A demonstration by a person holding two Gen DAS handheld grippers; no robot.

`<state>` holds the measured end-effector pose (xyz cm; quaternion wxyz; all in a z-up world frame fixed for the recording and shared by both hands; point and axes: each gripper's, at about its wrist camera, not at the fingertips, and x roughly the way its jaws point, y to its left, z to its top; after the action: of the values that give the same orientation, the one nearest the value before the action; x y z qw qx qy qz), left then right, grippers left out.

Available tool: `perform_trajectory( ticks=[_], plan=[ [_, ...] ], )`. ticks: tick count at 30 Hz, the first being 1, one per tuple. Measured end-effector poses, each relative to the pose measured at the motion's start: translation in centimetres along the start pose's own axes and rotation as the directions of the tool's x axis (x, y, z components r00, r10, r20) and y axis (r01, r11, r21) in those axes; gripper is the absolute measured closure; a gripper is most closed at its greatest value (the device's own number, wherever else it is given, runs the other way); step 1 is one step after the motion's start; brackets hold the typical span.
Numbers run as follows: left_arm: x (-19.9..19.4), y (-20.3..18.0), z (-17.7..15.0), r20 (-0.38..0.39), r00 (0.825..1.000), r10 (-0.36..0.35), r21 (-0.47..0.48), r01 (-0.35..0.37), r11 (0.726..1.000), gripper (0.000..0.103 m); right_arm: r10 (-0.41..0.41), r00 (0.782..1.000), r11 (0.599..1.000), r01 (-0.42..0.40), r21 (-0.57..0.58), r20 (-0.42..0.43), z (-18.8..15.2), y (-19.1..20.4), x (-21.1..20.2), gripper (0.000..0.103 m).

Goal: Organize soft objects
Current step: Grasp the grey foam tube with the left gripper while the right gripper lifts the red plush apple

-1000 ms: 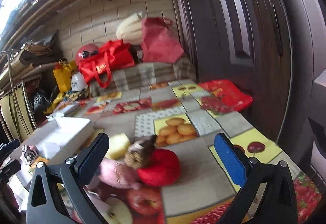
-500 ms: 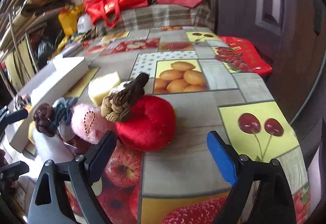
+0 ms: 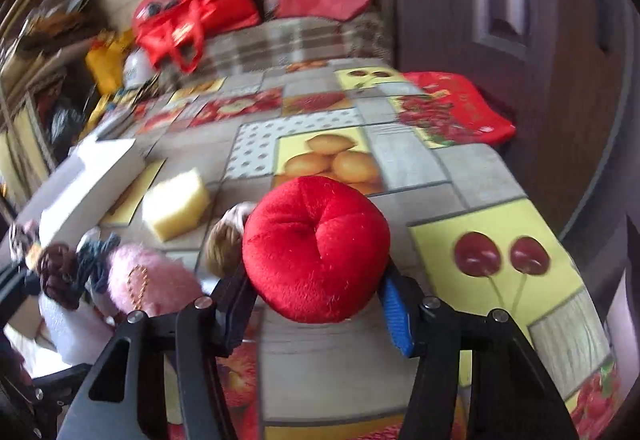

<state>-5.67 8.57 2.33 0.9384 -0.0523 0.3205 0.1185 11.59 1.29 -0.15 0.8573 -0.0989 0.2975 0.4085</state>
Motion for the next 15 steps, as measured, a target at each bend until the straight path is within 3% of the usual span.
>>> perform_trajectory(
  ticks=[5, 10, 15],
  plan=[
    [-2.3, -0.5, -0.2, 0.116, 0.993, 0.014, 0.030, -0.018, 0.999, 0.016, 0.019, 0.998, 0.991, -0.026, 0.131, 0.055, -0.6, -1.9, -1.9, 0.046],
    [-4.0, -0.1, -0.3, 0.205, 0.977, 0.051, 0.010, -0.054, 0.998, 0.016, 0.022, 0.984, 0.992, -0.044, 0.120, 0.179, -1.2, -0.4, -4.7, 0.046],
    [-4.4, 1.0, -0.1, 0.221, 0.973, 0.067, -0.041, -0.059, 0.997, 0.016, 0.037, 0.976, 0.993, -0.060, 0.100, 0.214, -1.1, 0.9, -5.0, 0.046]
  ],
)
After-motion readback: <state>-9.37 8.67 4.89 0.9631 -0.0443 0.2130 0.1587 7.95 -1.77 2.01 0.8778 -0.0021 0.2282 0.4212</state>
